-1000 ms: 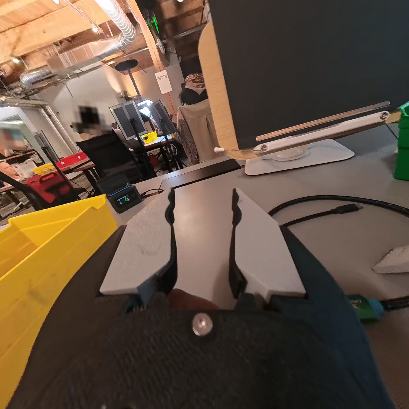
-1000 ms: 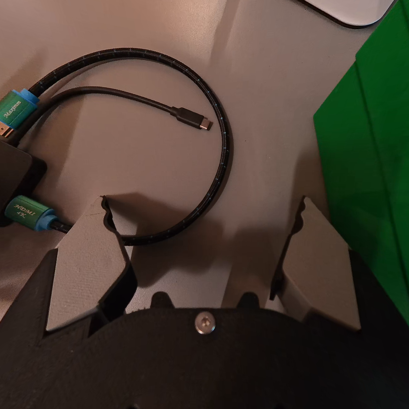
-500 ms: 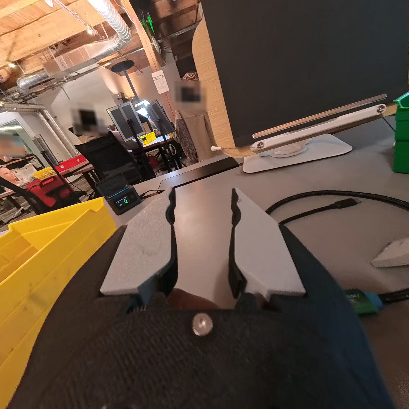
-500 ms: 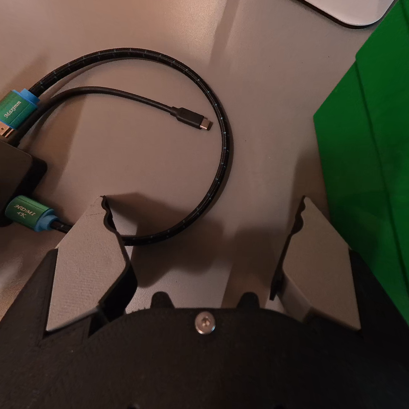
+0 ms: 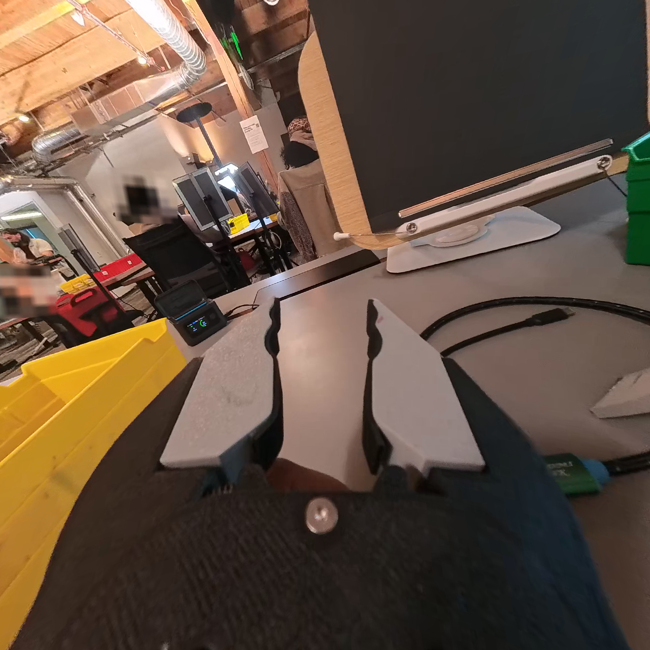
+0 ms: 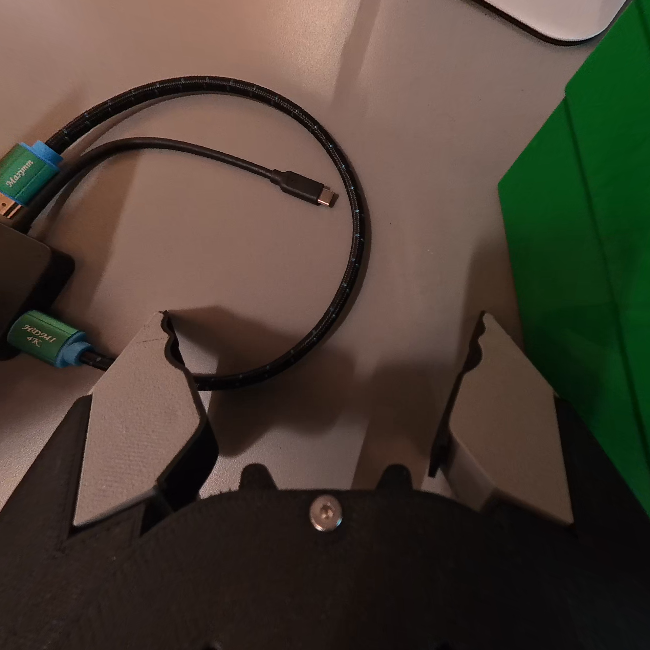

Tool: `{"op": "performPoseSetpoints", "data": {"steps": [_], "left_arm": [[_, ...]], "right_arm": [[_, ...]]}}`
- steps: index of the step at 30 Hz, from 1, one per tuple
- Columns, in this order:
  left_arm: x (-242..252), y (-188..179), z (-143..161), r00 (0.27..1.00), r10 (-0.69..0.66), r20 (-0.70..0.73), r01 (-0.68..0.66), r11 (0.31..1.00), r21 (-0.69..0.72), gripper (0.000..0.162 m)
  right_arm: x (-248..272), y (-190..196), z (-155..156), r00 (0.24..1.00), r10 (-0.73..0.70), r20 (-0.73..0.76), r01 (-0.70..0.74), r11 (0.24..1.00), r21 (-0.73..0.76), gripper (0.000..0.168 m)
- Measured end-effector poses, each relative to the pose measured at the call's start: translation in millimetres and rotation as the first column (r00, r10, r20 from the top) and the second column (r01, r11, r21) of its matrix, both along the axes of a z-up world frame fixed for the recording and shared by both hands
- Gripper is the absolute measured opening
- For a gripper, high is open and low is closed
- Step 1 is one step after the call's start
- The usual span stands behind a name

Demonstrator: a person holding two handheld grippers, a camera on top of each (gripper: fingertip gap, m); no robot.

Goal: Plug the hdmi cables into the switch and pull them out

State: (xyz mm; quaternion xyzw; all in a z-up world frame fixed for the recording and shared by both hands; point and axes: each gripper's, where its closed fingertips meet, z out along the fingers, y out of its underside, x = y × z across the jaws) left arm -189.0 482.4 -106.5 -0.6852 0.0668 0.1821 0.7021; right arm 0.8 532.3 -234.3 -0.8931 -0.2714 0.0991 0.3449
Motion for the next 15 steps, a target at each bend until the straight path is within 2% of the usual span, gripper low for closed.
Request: {"op": "performPoseSetpoints", "data": {"steps": [15], "left_arm": [[-0.4,0.6,-0.6,1.000,0.001,0.000,-0.001,1.000,-0.004,0.047]], "right_arm": [[-0.2,-0.2,0.0,1.000,0.000,0.000,0.000,1.000,0.000,0.157]]}}
